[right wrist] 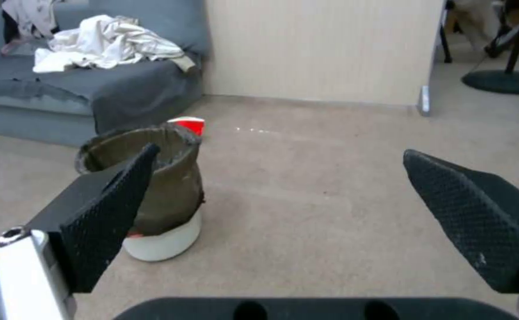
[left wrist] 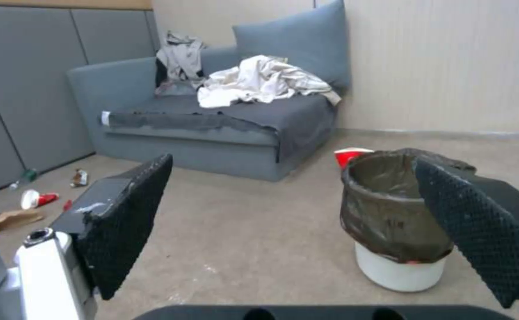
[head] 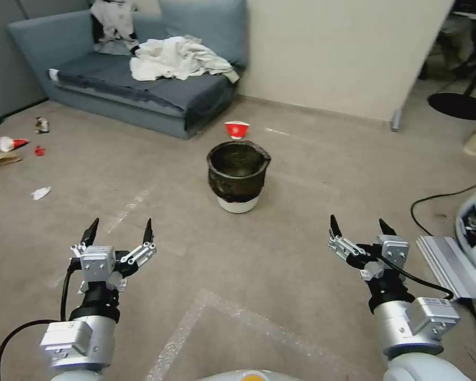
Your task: Pick up the trash can from the floor.
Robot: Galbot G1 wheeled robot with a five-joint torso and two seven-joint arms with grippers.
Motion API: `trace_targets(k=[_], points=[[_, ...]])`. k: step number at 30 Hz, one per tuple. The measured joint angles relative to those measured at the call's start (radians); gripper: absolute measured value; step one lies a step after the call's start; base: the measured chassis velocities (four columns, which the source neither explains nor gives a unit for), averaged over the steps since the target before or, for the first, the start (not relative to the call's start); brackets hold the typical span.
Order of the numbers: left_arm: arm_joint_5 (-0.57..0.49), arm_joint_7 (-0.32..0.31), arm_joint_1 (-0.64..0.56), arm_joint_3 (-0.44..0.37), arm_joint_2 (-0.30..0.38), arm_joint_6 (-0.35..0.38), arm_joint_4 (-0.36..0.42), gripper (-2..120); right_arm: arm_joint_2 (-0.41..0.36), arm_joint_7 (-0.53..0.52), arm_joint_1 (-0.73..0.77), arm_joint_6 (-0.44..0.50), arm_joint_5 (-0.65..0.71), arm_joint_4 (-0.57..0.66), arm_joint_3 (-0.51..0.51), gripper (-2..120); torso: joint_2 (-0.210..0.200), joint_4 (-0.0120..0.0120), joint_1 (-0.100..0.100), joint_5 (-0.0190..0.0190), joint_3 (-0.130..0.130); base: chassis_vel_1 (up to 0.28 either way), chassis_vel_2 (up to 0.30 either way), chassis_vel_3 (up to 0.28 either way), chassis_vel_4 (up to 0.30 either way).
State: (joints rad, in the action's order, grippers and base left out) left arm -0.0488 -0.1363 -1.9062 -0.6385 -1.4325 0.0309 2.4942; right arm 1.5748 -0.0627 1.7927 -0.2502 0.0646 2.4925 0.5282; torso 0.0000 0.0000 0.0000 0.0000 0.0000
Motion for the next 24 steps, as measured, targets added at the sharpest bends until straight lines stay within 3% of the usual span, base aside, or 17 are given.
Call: trace_targets(k=[12, 24], points=[[-0.017, 0.001, 0.012, -0.015, 0.041, 0.001, -0.005, 100, -0.001, -0.008, -0.001, -0.004, 0.02, 0.0, 0.001, 100, 0.0, -0.0001, 0.0, 0.0, 0.0, -0.019, 0.012, 0.014, -0.011], [-0.044, 0.003, 0.027, -0.021, 0.053, 0.003, -0.015, 100, -0.001, -0.01, 0.003, -0.003, 0.018, 0.0, 0.002, 100, 0.0, 0.0, 0.0, -0.0002, 0.0, -0.171, 0.17, 0.178, -0.164]])
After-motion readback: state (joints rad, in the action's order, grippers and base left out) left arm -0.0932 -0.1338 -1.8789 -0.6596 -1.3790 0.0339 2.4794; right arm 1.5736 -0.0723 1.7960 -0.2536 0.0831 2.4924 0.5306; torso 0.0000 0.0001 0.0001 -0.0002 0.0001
